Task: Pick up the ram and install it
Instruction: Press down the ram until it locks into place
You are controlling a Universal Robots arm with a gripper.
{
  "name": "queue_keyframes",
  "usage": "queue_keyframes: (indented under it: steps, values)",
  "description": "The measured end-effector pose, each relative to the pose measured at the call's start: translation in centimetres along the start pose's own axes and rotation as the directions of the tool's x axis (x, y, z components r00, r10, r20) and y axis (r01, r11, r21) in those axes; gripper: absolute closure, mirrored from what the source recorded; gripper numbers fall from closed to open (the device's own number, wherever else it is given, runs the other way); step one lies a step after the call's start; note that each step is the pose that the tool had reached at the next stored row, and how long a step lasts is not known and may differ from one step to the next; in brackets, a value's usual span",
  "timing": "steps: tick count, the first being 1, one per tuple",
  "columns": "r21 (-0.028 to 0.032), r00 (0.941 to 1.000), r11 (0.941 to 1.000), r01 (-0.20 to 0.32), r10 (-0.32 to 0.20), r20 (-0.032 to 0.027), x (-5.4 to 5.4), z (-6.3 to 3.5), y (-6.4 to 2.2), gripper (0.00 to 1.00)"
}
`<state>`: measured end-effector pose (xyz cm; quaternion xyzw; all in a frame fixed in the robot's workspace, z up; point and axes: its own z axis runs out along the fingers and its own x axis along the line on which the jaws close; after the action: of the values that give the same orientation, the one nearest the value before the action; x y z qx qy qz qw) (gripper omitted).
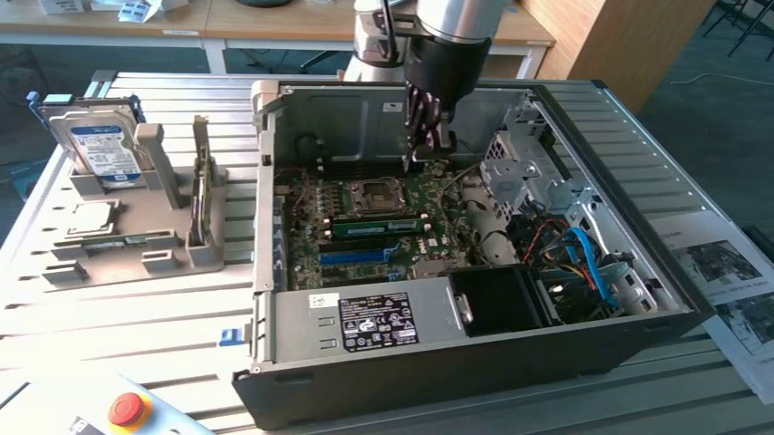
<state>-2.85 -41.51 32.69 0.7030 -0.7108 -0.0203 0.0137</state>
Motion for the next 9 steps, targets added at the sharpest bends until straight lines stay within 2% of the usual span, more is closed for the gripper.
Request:
queue_keyframes:
  steps: [9]
  values:
    - [0.0,1.0,1.0,0.004,-0.004,-0.0002,0.0,-0.05,-1.16,0.89]
